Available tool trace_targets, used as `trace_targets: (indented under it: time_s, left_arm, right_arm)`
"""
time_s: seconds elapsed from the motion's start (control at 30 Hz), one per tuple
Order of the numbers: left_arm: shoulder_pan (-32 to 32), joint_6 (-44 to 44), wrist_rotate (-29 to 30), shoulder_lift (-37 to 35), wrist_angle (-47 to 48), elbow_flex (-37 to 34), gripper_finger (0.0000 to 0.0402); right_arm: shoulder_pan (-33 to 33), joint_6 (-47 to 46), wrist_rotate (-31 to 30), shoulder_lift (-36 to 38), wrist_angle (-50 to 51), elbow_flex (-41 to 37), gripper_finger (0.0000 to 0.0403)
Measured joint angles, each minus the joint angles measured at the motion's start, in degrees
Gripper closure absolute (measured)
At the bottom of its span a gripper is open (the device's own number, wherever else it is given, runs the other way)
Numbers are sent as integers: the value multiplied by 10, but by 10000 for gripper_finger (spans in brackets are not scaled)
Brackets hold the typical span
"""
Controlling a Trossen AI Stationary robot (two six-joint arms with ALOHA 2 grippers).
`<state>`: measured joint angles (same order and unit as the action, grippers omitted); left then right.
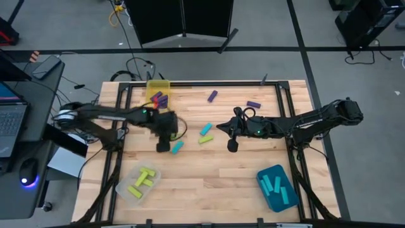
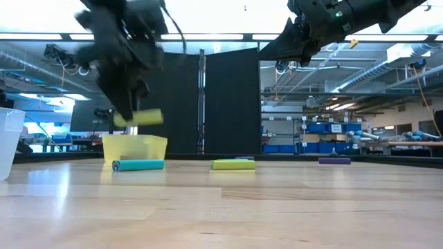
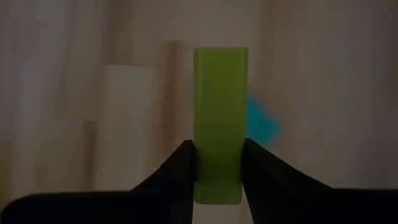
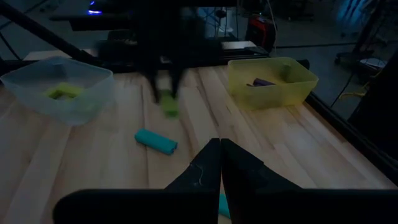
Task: Sort blocks
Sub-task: Put the green block into the transparent bin
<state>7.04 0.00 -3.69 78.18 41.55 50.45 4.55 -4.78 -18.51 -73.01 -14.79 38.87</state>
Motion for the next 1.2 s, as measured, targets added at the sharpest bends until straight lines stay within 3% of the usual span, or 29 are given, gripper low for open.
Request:
trace_targets:
  time_s: [0.3,0.53,0.67,0.93,1.2]
  left_arm:
    - [-238,-322,53,-130,97,-3,296]
    - [-470,-638,88,-136,120,-3,296]
    - [-570,-794,125,-114,119,-3,296]
    - [-634,-913,102,-32,100,-3,296]
    - [-650,-953,105,7,-24,-53,296]
  right_arm:
    - [-1,3,4,0,-1,0,380]
    - [-11,26,20,0,-1,0,380]
    - [-29,30,52,0,-6,0,380]
    - [-58,46,79,0,-6,0,381]
    - [-81,50,108,0,-14,0,387]
